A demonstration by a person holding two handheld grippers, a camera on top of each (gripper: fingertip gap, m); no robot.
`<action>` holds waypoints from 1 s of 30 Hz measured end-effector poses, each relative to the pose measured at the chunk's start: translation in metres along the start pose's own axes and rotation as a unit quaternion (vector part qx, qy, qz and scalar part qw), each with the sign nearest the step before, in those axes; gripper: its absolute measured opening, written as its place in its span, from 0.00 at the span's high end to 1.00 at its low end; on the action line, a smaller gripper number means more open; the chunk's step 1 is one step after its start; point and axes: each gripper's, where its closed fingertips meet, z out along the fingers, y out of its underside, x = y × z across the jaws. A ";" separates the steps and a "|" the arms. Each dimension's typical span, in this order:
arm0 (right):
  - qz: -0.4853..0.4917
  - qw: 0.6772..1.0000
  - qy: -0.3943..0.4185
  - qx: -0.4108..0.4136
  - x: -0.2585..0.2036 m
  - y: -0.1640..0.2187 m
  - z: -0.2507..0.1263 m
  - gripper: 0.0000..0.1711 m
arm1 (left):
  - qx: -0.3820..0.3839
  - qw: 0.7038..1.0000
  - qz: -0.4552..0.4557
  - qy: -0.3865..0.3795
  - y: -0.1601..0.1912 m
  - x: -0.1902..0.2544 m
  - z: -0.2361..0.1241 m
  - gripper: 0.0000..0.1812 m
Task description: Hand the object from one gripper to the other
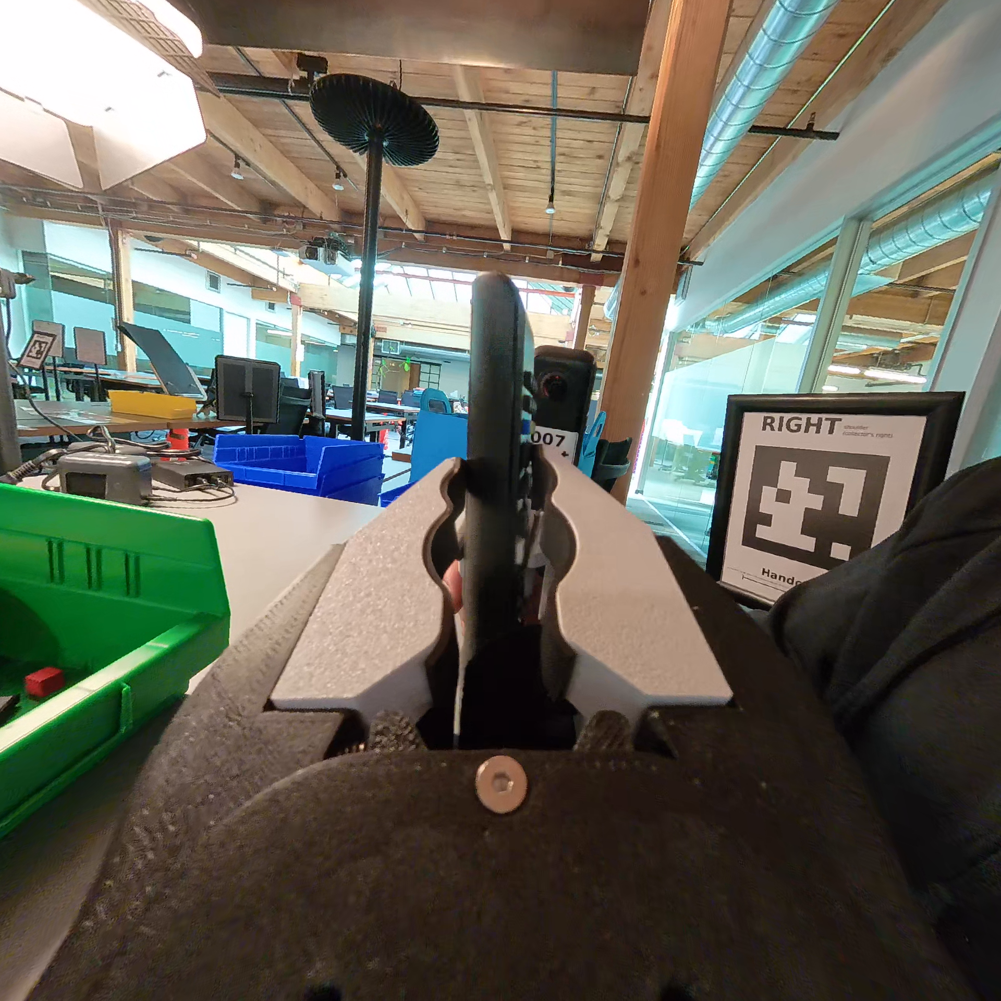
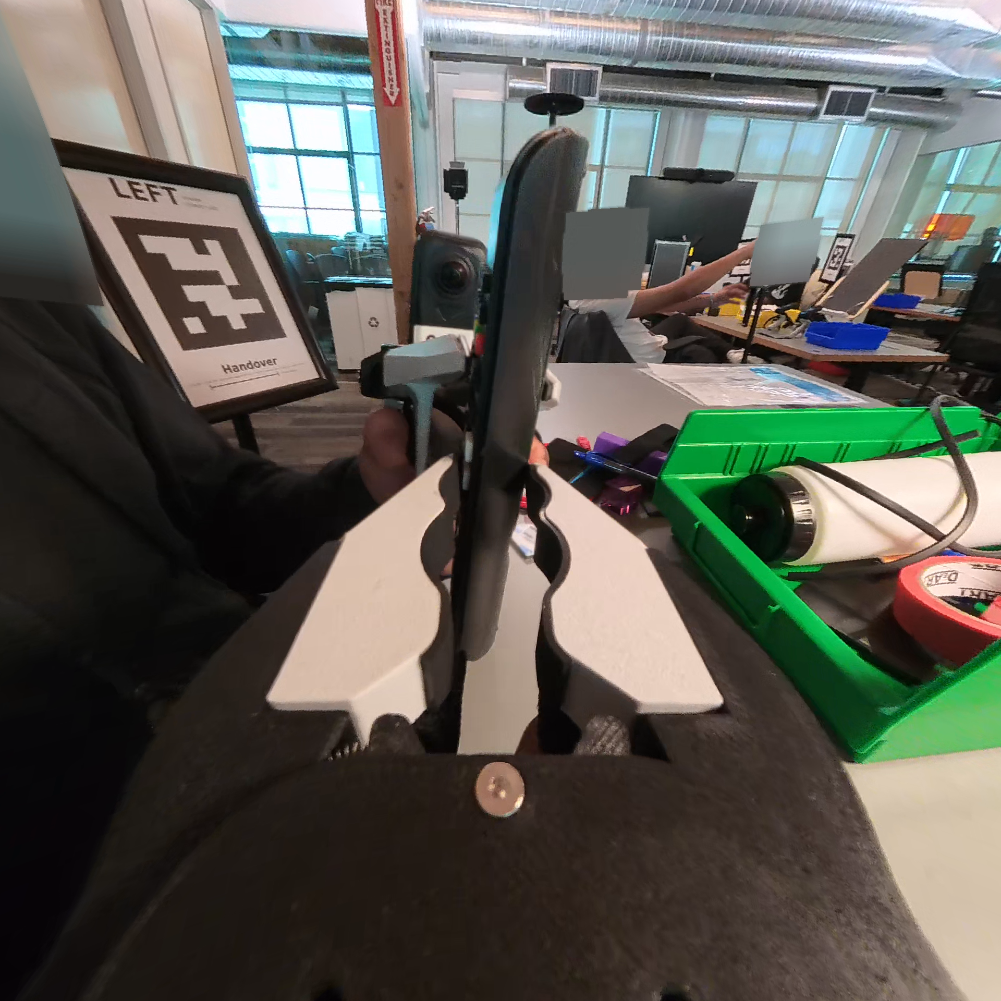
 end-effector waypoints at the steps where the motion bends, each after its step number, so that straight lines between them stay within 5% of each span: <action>1: 0.000 1.000 0.003 0.004 0.002 -0.001 -0.001 0.86 | 0.003 1.000 -0.008 -0.001 0.000 -0.001 0.000 0.85; 9: 0.017 0.999 -0.010 0.028 0.000 -0.008 -0.005 0.86 | -0.014 1.000 -0.012 0.009 0.005 0.000 0.001 0.87; 13: 0.032 0.999 -0.013 0.016 0.000 -0.004 -0.002 0.77 | -0.007 1.000 -0.001 -0.007 0.002 -0.004 -0.002 0.87; 22: 0.021 1.000 -0.011 0.003 -0.001 0.000 0.001 0.86 | -0.014 0.999 -0.042 0.003 0.008 -0.005 0.002 0.78; 26: 0.019 1.000 -0.020 0.004 -0.004 0.000 0.001 0.86 | -0.030 0.999 -0.021 0.023 0.013 0.004 0.002 0.87; 30: 0.051 0.998 -0.023 0.019 -0.003 -0.003 0.003 0.76 | -0.015 1.000 -0.022 0.003 0.006 -0.004 0.000 0.87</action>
